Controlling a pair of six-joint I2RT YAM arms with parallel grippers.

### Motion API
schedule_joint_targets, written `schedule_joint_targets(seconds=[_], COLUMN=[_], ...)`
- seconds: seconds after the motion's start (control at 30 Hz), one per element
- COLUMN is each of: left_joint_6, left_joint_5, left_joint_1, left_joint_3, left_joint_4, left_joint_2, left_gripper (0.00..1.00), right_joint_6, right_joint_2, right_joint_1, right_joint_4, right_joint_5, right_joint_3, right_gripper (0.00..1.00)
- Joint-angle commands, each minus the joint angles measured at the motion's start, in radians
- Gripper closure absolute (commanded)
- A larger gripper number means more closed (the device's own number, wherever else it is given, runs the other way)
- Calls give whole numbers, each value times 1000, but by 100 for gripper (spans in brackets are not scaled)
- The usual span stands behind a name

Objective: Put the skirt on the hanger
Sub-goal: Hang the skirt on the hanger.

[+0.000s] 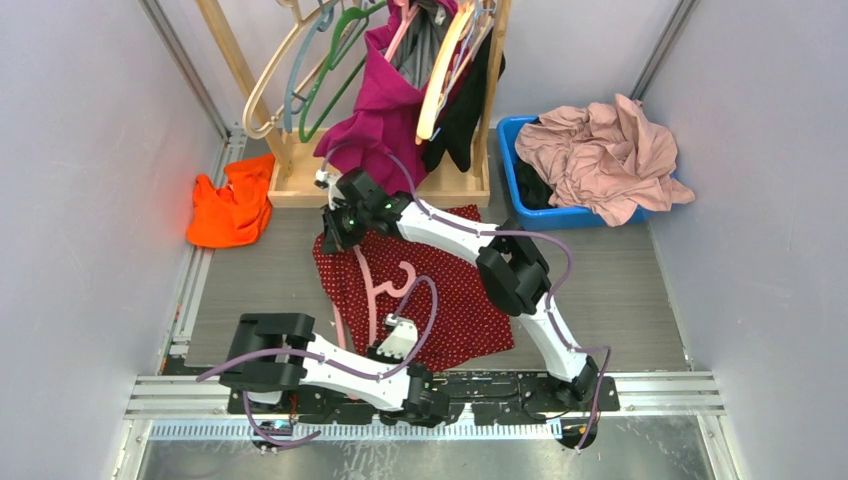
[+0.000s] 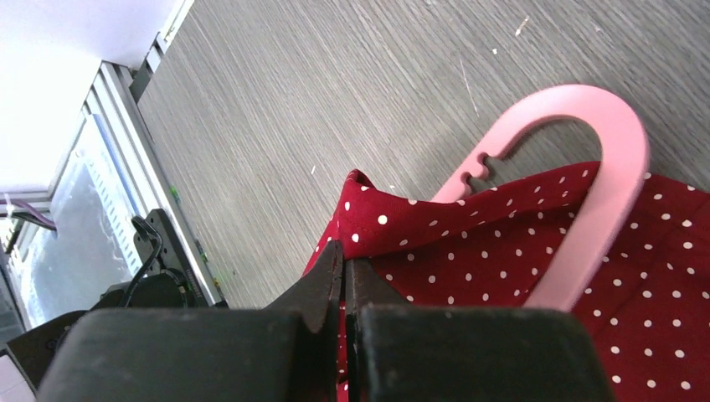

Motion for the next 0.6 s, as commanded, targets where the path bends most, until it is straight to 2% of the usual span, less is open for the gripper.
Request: schedule_joint_targets(seconds=[0.0, 0.23, 0.57], left_joint_6=[-9, 40, 82], left_joint_5=[-18, 3, -3], left_joint_1=[-8, -8, -9], left_joint_3=[73, 59, 136], left_joint_4=[154, 299, 295], left_joint_2=[29, 31, 102], left_gripper=[100, 100, 100], right_joint_6=[29, 84, 141], right_joint_2=[-48, -28, 2], right_joint_1=[-12, -38, -85], right_joint_4=[79, 154, 208], right_joint_5=[-40, -74, -100], right_joint_3=[43, 47, 87], right_gripper=[99, 99, 99])
